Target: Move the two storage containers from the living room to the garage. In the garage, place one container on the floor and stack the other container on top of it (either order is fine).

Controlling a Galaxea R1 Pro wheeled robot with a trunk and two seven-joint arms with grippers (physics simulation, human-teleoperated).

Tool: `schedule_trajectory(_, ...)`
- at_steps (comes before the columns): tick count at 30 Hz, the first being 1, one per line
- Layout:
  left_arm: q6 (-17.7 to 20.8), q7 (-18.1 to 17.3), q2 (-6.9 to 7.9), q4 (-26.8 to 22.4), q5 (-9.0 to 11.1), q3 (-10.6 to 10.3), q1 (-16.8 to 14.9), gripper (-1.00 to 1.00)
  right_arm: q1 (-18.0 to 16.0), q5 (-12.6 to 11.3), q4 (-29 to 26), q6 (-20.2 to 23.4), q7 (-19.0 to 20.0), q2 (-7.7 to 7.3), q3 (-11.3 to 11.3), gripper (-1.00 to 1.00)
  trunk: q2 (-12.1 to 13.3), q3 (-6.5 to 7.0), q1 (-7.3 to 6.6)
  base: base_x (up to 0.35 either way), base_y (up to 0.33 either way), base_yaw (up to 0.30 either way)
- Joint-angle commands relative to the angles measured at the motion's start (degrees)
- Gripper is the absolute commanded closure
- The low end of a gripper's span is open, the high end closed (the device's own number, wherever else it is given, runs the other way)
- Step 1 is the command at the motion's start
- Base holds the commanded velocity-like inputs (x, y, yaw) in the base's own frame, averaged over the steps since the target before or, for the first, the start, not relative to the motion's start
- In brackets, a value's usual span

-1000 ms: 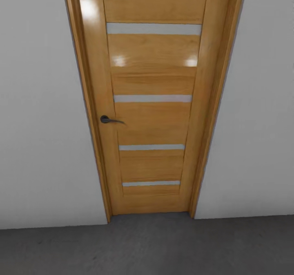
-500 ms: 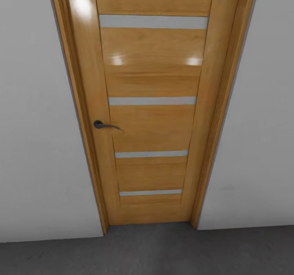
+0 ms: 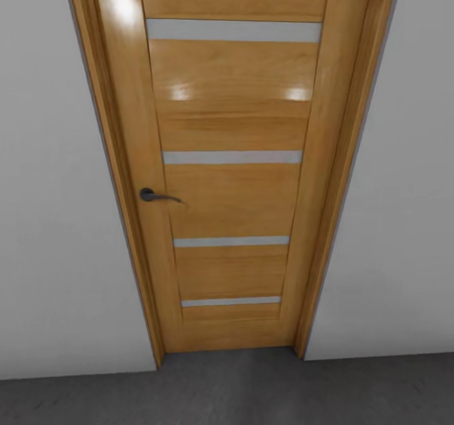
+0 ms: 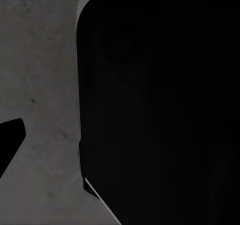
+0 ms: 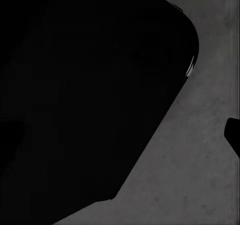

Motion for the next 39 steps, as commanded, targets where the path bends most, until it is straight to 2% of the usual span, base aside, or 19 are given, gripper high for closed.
schedule_trajectory(1,-0.04,0.06,0.00,-0.08,0.05,0.06,0.03,-1.00,-0.01,-0.23,0.01,-0.16,0.05,0.00,0.21,-1.00,-0.02,-0.04,0.02,0.211,-0.155,0.000)
schedule_trajectory(15,-0.08,0.06,0.00,-0.08,0.07,0.08,0.02,-1.00,-0.01,-0.23,0.01,-0.12,0.07,0.00,0.21,-1.00,-0.02,-0.04,0.02,0.236,-0.139,0.000)
schedule_trajectory(23,-0.05,0.06,0.00,-0.08,0.10,0.10,0.02,-1.00,-0.01,0.71,0.01,-0.08,0.13,0.00,0.36,-1.00,-0.02,-0.19,0.02,0.087,-0.013,0.065)
schedule_trajectory(27,-1.29,0.06,0.00,-0.08,0.10,0.07,0.03,-1.00,-0.01,0.73,0.01,-0.16,0.14,0.00,0.36,-1.00,-0.02,-0.23,0.02,0.066,0.000,0.040)
schedule_trajectory(39,-1.84,0.06,0.00,-0.05,0.11,0.06,0.04,-1.00,-0.01,0.64,0.01,-0.16,0.14,0.00,0.31,-1.00,-0.02,-0.24,0.02,0.282,0.000,0.003)
